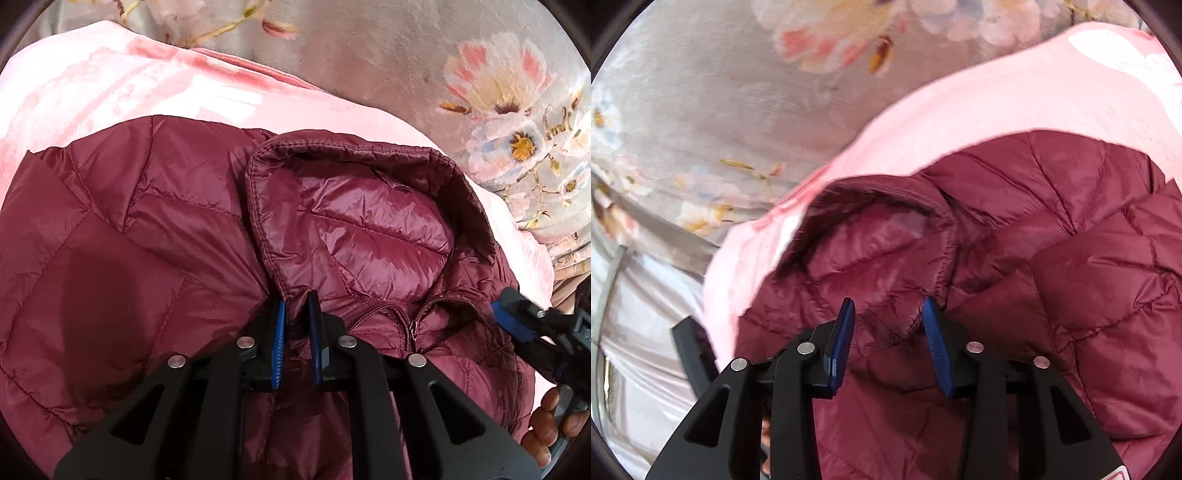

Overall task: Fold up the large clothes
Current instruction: 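Grasp the jacket below the hood with both tools and fold it over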

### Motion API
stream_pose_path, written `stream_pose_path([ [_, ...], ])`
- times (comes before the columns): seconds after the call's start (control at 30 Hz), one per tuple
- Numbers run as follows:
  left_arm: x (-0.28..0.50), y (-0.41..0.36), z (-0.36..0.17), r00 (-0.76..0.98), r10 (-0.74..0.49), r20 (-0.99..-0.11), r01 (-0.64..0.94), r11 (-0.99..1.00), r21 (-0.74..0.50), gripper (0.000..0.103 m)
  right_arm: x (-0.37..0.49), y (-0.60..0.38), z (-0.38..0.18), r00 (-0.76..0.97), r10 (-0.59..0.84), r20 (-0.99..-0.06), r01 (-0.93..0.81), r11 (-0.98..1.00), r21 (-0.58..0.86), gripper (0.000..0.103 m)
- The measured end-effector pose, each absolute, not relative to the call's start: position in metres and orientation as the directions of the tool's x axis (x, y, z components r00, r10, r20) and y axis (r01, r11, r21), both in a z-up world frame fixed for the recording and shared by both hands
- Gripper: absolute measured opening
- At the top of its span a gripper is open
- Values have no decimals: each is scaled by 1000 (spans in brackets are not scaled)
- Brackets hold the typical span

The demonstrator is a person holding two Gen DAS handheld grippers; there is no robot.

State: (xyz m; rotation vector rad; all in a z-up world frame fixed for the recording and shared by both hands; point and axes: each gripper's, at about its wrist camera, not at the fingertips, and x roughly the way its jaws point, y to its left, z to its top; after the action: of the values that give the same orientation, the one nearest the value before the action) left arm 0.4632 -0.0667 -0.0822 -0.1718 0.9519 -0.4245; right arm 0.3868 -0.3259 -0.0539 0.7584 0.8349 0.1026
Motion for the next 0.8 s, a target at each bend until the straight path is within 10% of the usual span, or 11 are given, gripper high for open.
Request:
stream_pose_path([
  [0.13,463,-65,-83,510,-435,-742,279,900,-336,12,377,-317,-57,667,353,-656,179,779,601,10],
  [0.57,459,-75,-83,542,-385,-747,300,919,-256,12,372,-300,-81,650,127,-749,187,929,320,2],
  [0.8,454,-55,-55,544,-369,-754,250,928,-275,19,362,-324,-56,643,169,-747,253,873,417,7],
])
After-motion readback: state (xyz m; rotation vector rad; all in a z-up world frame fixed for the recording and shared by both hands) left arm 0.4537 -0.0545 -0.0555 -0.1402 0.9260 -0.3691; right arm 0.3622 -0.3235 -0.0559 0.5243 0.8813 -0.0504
